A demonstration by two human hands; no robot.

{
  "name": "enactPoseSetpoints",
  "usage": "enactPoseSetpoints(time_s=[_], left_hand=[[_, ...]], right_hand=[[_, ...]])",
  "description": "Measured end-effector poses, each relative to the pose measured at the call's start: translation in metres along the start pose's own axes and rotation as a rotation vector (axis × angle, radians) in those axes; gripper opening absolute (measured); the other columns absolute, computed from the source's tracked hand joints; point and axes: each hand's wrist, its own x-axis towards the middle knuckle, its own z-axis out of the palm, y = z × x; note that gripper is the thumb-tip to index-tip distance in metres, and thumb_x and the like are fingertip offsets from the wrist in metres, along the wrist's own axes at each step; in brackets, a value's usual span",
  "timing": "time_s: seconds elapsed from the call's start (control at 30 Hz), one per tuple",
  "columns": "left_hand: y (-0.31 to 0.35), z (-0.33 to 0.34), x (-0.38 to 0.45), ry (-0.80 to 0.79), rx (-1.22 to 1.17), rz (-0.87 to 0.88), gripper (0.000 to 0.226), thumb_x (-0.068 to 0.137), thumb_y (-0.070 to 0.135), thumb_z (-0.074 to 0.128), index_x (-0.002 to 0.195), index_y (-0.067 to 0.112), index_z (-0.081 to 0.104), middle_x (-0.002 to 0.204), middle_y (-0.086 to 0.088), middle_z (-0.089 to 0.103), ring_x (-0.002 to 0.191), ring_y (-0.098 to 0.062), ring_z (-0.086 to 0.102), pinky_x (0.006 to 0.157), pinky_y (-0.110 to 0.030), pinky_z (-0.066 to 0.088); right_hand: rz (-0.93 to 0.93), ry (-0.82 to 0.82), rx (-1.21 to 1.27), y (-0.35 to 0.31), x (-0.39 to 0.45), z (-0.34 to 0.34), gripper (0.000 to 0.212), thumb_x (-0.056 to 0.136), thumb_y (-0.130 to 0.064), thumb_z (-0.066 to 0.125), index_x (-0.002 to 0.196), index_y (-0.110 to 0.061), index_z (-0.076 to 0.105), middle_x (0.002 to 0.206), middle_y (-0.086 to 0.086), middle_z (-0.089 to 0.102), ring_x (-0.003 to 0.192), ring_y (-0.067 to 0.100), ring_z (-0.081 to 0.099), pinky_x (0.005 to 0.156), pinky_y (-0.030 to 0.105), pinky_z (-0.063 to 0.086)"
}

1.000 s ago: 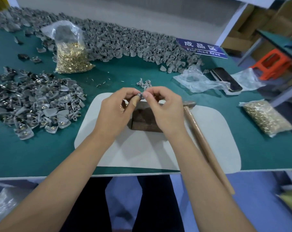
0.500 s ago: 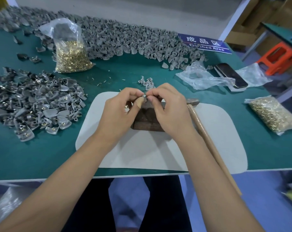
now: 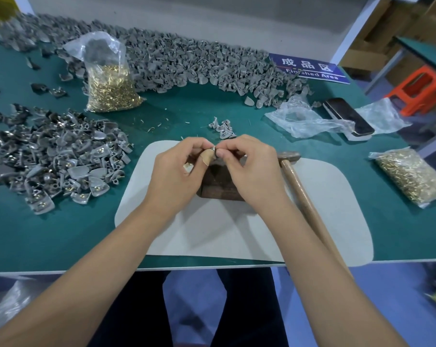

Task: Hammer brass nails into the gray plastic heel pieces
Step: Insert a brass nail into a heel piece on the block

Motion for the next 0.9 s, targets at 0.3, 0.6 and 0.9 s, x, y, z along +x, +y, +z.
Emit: enactPoseSetpoints(time_s=[0.3, 0.6, 0.9], left_hand=[[-0.001, 0.0, 0.001, 0.016, -0.059, -0.064, 0.01, 0.097, 0.021, 0.066, 0.107, 0.02, 0.069, 0.098, 0.015, 0.074, 0.094, -0.008, 0.071, 0.087, -0.037, 0.058], [-0.003, 0.003, 0.002, -0.021, -0.132, -0.084, 0.013, 0.098, 0.026, 0.066, 0.106, 0.035, 0.067, 0.101, 0.019, 0.074, 0.097, -0.01, 0.072, 0.088, -0.029, 0.056], [-0.002, 0.003, 0.003, -0.063, -0.109, -0.077, 0.019, 0.097, 0.029, 0.064, 0.103, 0.047, 0.061, 0.103, 0.025, 0.072, 0.1, -0.002, 0.069, 0.086, -0.016, 0.052]], right_hand=[[0.055, 0.038, 0.131, 0.004, -0.001, 0.008, 0.01, 0.09, -0.012, 0.075, 0.091, -0.018, 0.082, 0.084, -0.011, 0.073, 0.083, 0.008, 0.065, 0.075, 0.019, 0.046], [0.089, 0.021, 0.266, 0.01, -0.003, 0.005, 0.014, 0.094, -0.011, 0.072, 0.099, -0.02, 0.081, 0.094, -0.008, 0.075, 0.09, 0.005, 0.068, 0.072, 0.015, 0.045], [0.141, 0.05, 0.286, 0.012, -0.003, 0.003, 0.012, 0.092, -0.015, 0.074, 0.094, -0.025, 0.078, 0.086, -0.013, 0.076, 0.085, 0.005, 0.071, 0.08, 0.028, 0.057]])
